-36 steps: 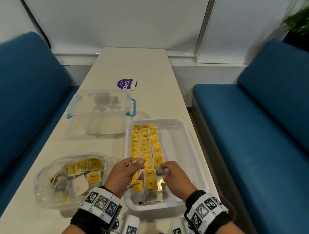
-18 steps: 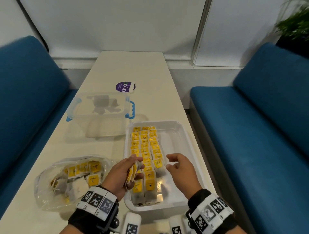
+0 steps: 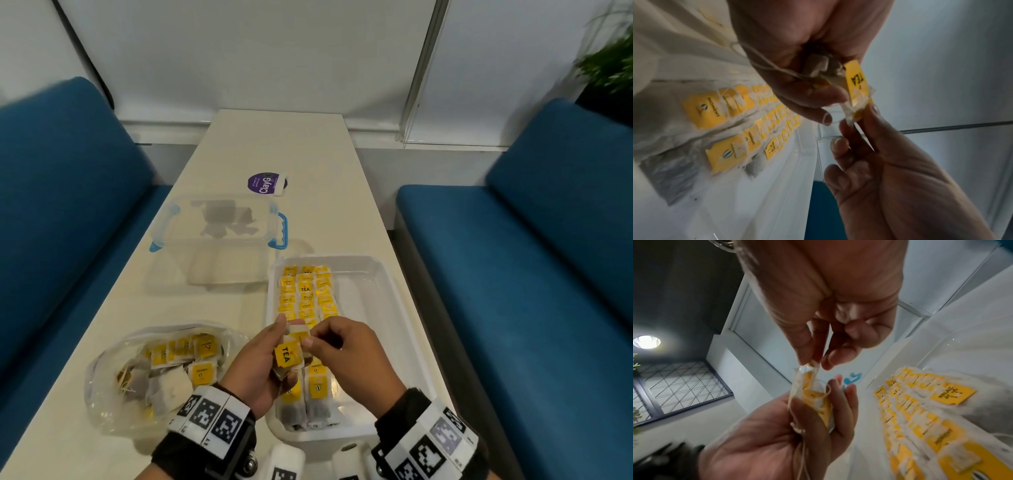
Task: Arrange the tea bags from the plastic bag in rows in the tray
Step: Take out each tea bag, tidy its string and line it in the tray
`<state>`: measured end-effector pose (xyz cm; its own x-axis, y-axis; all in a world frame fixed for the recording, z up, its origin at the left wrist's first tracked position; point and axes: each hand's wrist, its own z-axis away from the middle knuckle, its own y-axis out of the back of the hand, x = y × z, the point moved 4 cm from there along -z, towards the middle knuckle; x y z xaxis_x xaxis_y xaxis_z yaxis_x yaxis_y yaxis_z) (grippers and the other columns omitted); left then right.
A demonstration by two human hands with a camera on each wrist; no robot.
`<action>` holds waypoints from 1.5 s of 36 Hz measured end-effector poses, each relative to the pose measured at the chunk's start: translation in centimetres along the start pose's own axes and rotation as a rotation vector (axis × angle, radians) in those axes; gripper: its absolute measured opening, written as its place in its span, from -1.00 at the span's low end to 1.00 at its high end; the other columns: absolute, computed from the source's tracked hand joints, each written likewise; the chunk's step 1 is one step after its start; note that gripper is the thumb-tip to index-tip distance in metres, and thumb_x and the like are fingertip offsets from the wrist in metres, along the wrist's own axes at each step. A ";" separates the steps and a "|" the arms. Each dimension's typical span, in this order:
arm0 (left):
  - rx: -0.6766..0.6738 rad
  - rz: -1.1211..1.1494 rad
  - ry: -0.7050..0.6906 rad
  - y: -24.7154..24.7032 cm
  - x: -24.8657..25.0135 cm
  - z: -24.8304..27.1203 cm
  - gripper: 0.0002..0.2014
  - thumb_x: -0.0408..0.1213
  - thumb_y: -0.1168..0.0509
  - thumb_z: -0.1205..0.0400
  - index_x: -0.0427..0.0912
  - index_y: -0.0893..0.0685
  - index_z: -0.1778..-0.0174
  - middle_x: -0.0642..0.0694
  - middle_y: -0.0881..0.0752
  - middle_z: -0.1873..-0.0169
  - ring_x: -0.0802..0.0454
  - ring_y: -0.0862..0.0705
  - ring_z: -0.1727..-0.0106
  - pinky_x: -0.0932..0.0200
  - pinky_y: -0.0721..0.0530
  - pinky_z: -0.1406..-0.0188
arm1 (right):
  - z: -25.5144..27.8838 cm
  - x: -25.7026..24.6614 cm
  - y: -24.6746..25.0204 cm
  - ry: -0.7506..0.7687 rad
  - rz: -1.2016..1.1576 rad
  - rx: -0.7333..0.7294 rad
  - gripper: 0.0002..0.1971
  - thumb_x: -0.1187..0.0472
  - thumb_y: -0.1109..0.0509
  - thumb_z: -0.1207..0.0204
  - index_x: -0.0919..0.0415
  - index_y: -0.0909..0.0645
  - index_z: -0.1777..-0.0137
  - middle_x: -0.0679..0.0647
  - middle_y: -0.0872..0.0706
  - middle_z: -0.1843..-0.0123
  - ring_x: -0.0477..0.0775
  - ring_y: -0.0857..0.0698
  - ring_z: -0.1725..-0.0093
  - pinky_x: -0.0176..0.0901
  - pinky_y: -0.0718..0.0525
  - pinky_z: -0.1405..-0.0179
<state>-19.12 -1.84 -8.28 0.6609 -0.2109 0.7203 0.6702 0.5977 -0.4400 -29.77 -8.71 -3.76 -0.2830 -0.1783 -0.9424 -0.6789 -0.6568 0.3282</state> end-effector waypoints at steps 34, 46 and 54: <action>-0.168 -0.477 -0.164 -0.6 0.2 0.3 -0.83 -0.21 -0.54 -0.17 -0.11 -0.66 0.54 -0.03 -0.59 0.58 -0.02 -0.61 0.49 0.19 -0.55 0.38 | -1.4 0.2 1.6 0.026 -0.033 0.167 -0.78 0.32 -0.48 -0.45 -0.03 -0.62 0.30 -0.21 -0.60 0.44 -0.36 -0.57 0.39 -0.49 -0.51 0.31; -0.089 -0.312 -0.168 -0.4 -0.1 0.5 -0.78 -0.40 -0.49 -0.41 -0.42 -0.58 0.22 -0.20 -0.52 0.52 0.03 -0.53 0.56 0.31 -0.51 0.60 | 0.1 1.4 1.8 -0.195 -0.331 0.000 -0.53 0.41 -0.61 -0.26 0.21 -0.55 -0.14 0.11 -0.58 0.25 -0.09 -0.58 0.46 -0.23 -0.52 0.58; 0.051 -0.328 -0.152 1.1 -0.8 -0.2 -0.90 -0.34 -0.54 -0.33 -0.24 -0.74 0.37 -0.15 -0.63 0.60 -0.01 -0.59 0.56 0.25 -0.55 0.49 | 0.4 2.1 3.1 -0.093 -0.075 0.212 -0.83 0.42 -0.53 -0.33 0.20 -0.62 0.23 0.02 -0.64 0.32 -0.12 -0.58 0.35 -0.39 -0.59 0.34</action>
<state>-18.87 -1.18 -9.44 0.3536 -0.2827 0.8917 0.8179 0.5561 -0.1480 -32.79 -10.82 -4.73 -0.2810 -0.0604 -0.9578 -0.8244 -0.4958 0.2731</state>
